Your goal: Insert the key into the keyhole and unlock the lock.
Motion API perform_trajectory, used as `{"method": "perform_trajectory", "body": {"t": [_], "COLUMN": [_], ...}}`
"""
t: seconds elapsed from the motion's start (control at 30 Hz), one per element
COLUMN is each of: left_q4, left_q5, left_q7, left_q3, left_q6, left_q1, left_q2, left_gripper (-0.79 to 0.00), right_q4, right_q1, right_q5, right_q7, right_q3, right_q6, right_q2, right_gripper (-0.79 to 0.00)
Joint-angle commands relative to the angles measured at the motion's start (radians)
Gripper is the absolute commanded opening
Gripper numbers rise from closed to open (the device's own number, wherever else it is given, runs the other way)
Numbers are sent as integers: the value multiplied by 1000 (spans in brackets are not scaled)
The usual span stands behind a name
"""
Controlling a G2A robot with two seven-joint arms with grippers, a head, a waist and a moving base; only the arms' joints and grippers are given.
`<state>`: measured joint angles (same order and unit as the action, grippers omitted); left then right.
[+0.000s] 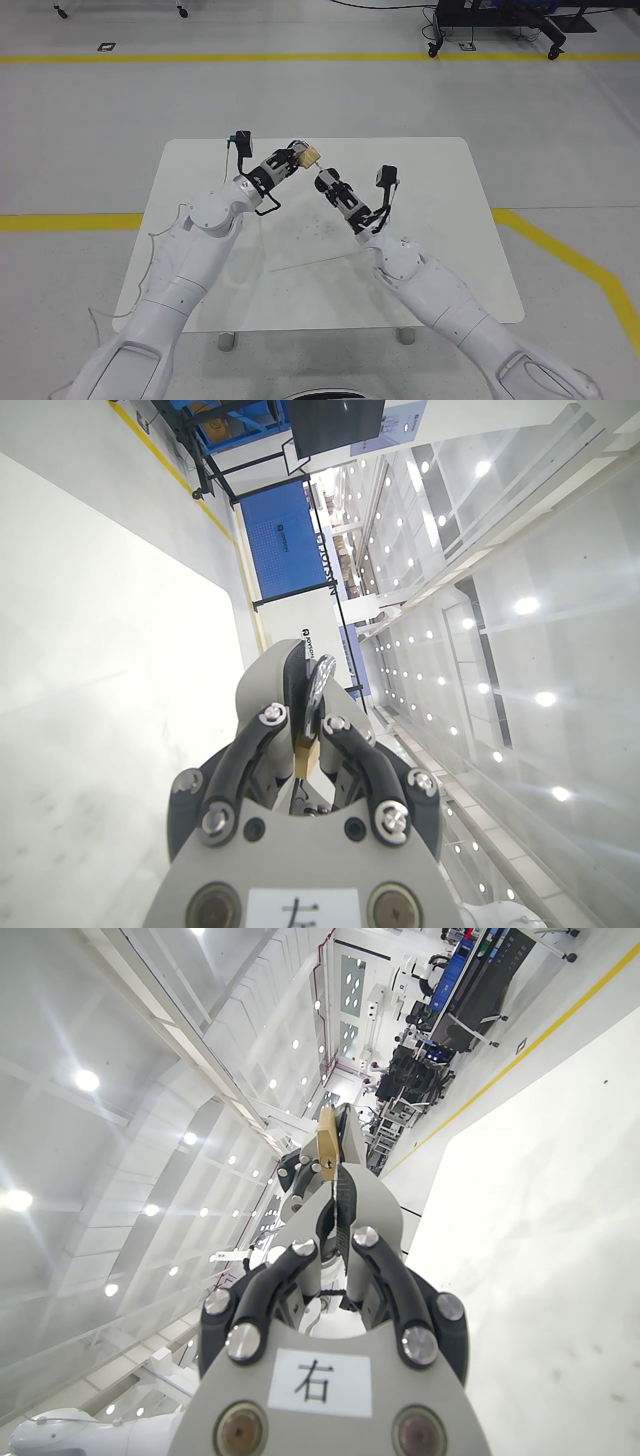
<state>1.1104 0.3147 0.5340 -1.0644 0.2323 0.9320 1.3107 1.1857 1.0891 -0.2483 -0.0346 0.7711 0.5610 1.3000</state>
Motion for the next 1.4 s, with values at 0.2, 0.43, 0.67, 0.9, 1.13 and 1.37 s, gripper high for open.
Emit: {"method": "perform_trajectory", "body": {"t": [0.2, 0.43, 0.67, 0.9, 1.13, 1.37], "left_q4": [-9, -12, -10, -7, -6, -7], "left_q5": [-1, -1, -6, -11, -17, -21], "left_q7": [4, -2, 0, 11, 17, 26], "left_q3": [-2, -10, -14, -18, -22, -25], "left_q6": [2, 4, 5, 9, 13, 13], "left_q1": [-5, -5, -2, 0, 2, 2], "left_q2": [5, 7, 9, 11, 12, 14], "left_gripper": [-785, -785, -785, -785, -785, -785], "right_q4": [-19, -10, 14, 17, 2, 3], "right_q1": [1, 20, 40, 44, 41, 46], "right_q5": [13, 29, 54, 67, 59, 68], "right_q7": [9, 18, 22, 33, 44, 55], "right_q3": [15, 33, 57, 73, 82, 96], "right_q6": [8, 15, 15, -7, -14, -11], "right_q2": [17, 25, 31, 41, 53, 62], "right_gripper": [-785, -785, -785, -785, -785, -785]}}
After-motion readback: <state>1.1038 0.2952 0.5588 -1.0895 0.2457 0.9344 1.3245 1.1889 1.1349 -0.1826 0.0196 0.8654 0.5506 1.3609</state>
